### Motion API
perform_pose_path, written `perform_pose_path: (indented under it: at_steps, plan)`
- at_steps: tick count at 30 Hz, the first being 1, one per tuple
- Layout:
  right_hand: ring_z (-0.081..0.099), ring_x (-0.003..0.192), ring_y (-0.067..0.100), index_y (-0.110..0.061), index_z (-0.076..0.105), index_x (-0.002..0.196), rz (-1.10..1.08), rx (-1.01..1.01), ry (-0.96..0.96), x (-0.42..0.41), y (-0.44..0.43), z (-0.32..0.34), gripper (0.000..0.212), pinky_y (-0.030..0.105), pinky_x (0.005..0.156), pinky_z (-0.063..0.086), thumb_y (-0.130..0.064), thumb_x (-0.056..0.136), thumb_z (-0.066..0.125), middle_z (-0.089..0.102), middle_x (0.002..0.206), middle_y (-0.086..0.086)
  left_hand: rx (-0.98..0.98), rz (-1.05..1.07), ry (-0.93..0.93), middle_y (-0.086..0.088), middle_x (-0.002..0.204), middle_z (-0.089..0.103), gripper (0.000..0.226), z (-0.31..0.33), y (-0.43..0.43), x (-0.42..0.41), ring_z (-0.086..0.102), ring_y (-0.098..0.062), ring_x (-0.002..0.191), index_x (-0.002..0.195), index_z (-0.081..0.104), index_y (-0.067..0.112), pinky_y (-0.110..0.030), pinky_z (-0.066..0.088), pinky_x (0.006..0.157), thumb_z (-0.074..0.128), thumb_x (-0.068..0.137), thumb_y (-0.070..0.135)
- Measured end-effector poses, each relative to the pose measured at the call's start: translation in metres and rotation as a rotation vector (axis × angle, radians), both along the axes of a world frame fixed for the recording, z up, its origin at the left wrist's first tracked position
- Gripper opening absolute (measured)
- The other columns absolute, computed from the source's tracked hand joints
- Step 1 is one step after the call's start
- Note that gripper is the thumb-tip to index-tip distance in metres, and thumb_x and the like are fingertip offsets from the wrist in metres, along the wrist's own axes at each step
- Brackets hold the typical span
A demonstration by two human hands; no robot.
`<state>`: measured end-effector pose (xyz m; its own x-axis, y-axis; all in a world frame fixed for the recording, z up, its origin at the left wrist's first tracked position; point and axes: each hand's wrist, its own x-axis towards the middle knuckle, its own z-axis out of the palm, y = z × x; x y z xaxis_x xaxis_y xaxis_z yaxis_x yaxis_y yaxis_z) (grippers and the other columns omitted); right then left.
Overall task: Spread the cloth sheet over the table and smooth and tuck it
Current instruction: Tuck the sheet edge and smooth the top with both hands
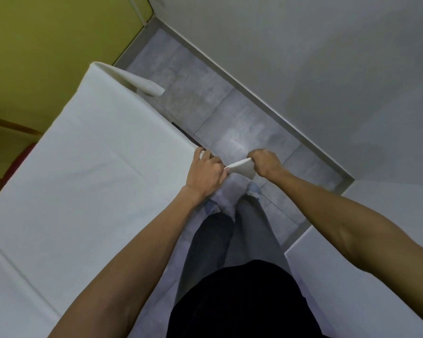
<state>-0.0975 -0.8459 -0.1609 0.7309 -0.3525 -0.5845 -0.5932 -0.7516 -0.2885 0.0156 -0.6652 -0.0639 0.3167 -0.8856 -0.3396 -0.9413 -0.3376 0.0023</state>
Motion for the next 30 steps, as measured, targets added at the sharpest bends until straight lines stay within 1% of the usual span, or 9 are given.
perform_pose_path:
  at_steps: [6,11,13,15,19,22,25,28,30]
  plan:
    - [0.059,0.101,0.038,-0.005,0.056,0.121,-0.221,-0.069,-0.251,0.026,0.028,0.002,0.03,0.047,0.081,0.051,-0.009,0.092,0.059,0.057,0.12,0.019,-0.029,0.037,0.008,0.001,0.092,0.072,0.055,-0.005,0.001,-0.001,0.055,-0.023,0.091,0.098,0.074,0.016,-0.043,0.032,0.102,0.026,0.098,0.04]
    - [0.062,0.095,0.031,-0.003,0.053,0.118,-0.463,0.278,-0.32,0.046,0.049,0.01,0.023,0.037,0.076,0.05,-0.013,0.098,0.053,0.066,0.108,0.018,-0.12,0.115,0.053,-0.009,0.13,0.058,0.046,-0.004,-0.003,-0.002,0.056,-0.028,0.108,0.128,0.054,0.014,-0.044,0.033,0.102,0.034,0.094,0.037]
    - [0.062,0.098,0.023,-0.007,0.056,0.117,-0.512,0.428,-0.329,0.051,0.056,0.011,0.022,0.025,0.079,0.05,-0.013,0.097,0.052,0.065,0.11,0.01,-0.124,0.072,0.05,-0.008,0.131,0.06,0.046,-0.003,-0.003,-0.002,0.054,-0.029,0.111,0.125,0.059,0.016,-0.046,0.033,0.102,0.031,0.094,0.036]
    - [0.064,0.098,0.018,-0.01,0.064,0.113,-0.459,0.568,-0.307,0.054,0.06,0.012,0.022,0.012,0.077,0.046,-0.011,0.096,0.049,0.069,0.106,0.005,-0.133,0.053,0.079,-0.005,0.122,0.066,0.046,0.0,-0.002,0.001,0.055,-0.029,0.111,0.114,0.067,0.015,-0.045,0.034,0.1,0.033,0.095,0.038]
    - [0.067,0.101,0.016,-0.018,0.072,0.111,-0.471,0.845,-0.181,0.06,0.065,0.016,0.029,0.03,0.092,0.052,-0.027,0.101,0.046,0.073,0.106,0.001,-0.131,-0.027,0.121,-0.008,0.118,0.069,0.053,0.004,0.01,0.015,0.055,-0.029,0.114,0.105,0.073,0.01,-0.043,0.034,0.106,0.034,0.1,0.046]
    - [0.066,0.108,0.012,-0.024,0.067,0.122,-0.511,1.005,-0.072,0.065,0.066,0.018,0.034,0.031,0.1,0.05,-0.034,0.101,0.042,0.071,0.114,-0.002,-0.15,-0.066,0.168,-0.01,0.118,0.068,0.052,0.006,0.017,0.02,0.055,-0.029,0.115,0.106,0.071,0.01,-0.044,0.032,0.112,0.034,0.101,0.045]
    - [0.065,0.106,0.013,-0.021,0.059,0.127,-0.438,1.056,-0.002,0.068,0.067,0.019,0.033,0.023,0.091,0.05,-0.033,0.105,0.038,0.067,0.11,-0.003,-0.203,-0.083,0.176,-0.011,0.118,0.068,0.043,0.009,0.017,0.018,0.056,-0.029,0.113,0.106,0.069,0.009,-0.044,0.032,0.111,0.04,0.099,0.04]
    - [0.065,0.074,-0.006,-0.009,0.048,0.136,-0.477,1.115,0.049,0.072,0.07,0.017,0.035,0.008,0.067,0.048,-0.025,0.109,0.033,0.06,0.099,0.0,-0.332,-0.17,0.194,-0.01,0.119,0.066,0.028,0.005,0.026,0.015,0.057,-0.031,0.114,0.111,0.069,0.012,-0.044,0.03,0.113,0.05,0.097,0.027]
    - [0.068,0.077,-0.002,-0.018,0.06,0.118,-0.486,1.135,0.106,0.079,0.071,0.012,0.042,0.012,0.065,0.05,-0.047,0.107,0.031,0.068,0.104,0.002,-0.363,-0.247,0.17,-0.009,0.115,0.067,0.019,0.001,0.031,0.012,0.059,-0.032,0.112,0.104,0.073,0.013,-0.048,0.031,0.115,0.059,0.093,0.018]
